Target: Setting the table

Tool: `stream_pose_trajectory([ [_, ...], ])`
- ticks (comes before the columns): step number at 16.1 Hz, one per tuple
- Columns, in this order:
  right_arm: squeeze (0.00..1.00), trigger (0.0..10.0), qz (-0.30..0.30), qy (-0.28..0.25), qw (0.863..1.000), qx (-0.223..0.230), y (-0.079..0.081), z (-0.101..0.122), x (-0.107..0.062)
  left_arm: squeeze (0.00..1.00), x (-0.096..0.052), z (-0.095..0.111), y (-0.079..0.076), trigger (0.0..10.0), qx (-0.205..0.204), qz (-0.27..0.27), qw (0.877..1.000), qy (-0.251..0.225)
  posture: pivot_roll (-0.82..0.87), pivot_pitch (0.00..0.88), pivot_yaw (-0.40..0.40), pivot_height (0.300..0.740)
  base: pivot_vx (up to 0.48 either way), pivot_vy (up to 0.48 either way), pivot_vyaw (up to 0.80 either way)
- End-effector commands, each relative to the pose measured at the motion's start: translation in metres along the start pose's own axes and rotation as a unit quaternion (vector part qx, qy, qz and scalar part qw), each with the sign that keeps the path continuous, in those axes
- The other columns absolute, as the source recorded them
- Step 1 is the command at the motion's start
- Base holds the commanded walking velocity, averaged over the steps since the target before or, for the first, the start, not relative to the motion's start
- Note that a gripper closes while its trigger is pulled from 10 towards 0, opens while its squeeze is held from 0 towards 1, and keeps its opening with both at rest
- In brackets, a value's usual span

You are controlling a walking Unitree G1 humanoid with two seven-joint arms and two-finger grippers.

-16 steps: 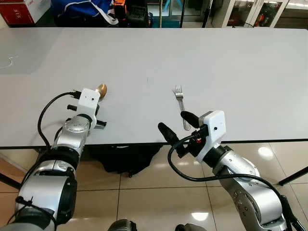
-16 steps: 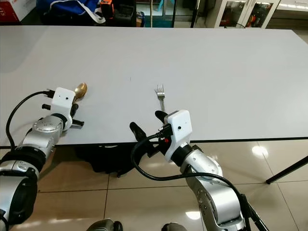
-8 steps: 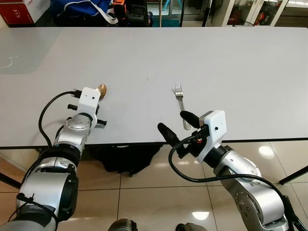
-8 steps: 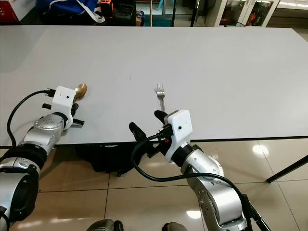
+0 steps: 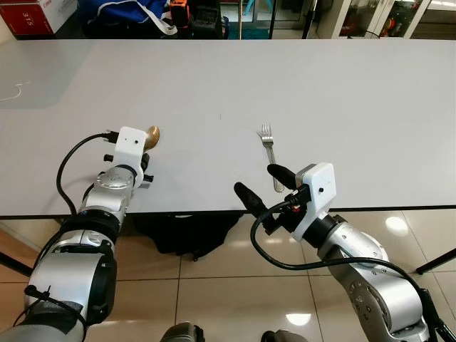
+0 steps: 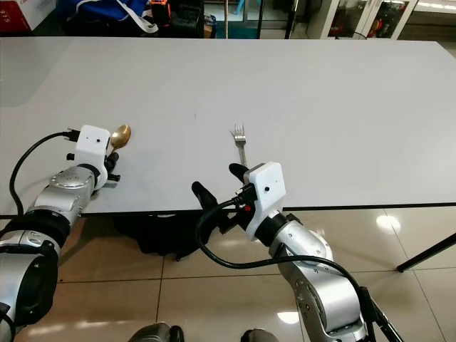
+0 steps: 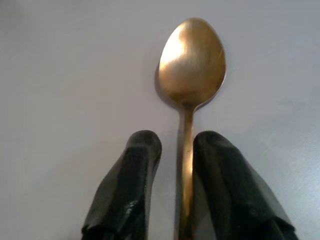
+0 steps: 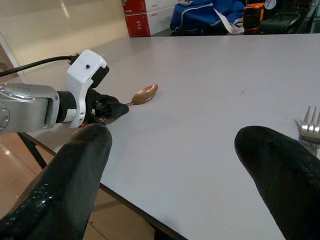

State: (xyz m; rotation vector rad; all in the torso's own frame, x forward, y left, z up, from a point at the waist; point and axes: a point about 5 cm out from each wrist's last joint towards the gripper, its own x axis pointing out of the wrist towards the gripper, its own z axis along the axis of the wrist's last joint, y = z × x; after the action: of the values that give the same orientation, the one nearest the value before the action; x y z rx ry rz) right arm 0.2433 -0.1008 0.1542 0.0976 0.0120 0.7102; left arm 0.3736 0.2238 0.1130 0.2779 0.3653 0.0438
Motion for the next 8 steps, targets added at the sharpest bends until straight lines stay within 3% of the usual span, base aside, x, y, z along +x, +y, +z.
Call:
stream_pose_trajectory([
  [1,0.00,10.0,-0.007,-0.013,1.000,-0.010,-0.003,0.007,-0.003,0.75,-0.003,0.016,0.000,10.0,-0.012,0.021,0.998,-0.064,-0.04,0.095,0.045,0.740,0.000,0.000,0.00],
  [2,0.00,10.0,-0.019,-0.021,1.000,-0.013,-0.005,0.010,-0.006,0.00,-0.009,0.027,0.000,10.0,-0.033,0.031,0.992,-0.117,-0.04,0.093,0.047,0.740,0.000,0.000,0.00],
  [3,0.00,10.0,-0.045,-0.040,0.998,-0.012,-0.008,0.014,-0.011,0.00,-0.023,0.042,-0.004,10.0,-0.077,0.029,0.980,-0.183,-0.03,0.087,0.041,0.740,0.000,0.000,0.00],
  [4,0.00,10.0,-0.108,-0.062,0.992,-0.003,-0.017,0.018,-0.019,0.00,-0.044,0.044,-0.020,10.0,-0.103,-0.021,0.974,-0.200,-0.03,0.081,0.029,0.740,0.000,0.000,0.00],
  [5,0.00,10.0,-0.142,-0.070,0.987,0.011,-0.022,0.018,-0.023,0.00,-0.056,0.046,-0.029,10.0,-0.103,-0.044,0.968,-0.224,-0.02,0.078,0.021,0.740,0.000,0.000,0.00],
  [6,0.00,10.0,-0.189,-0.085,0.978,0.026,-0.029,0.016,-0.031,0.00,-0.078,0.051,-0.043,10.0,-0.086,-0.067,0.955,-0.275,-0.01,0.075,0.019,0.740,0.000,0.000,0.00],
  [7,0.00,10.0,-0.225,-0.081,0.971,0.023,-0.034,0.012,-0.038,0.00,-0.096,0.044,-0.056,10.0,-0.055,-0.078,0.951,-0.295,-0.01,0.066,0.022,0.740,0.000,0.424,0.00],
  [8,0.00,10.0,-0.248,-0.076,0.966,0.018,-0.037,0.009,-0.039,0.00,-0.100,0.035,-0.059,10.0,-0.043,-0.075,0.954,-0.288,-0.02,0.063,0.023,0.740,0.000,0.480,0.00],
])
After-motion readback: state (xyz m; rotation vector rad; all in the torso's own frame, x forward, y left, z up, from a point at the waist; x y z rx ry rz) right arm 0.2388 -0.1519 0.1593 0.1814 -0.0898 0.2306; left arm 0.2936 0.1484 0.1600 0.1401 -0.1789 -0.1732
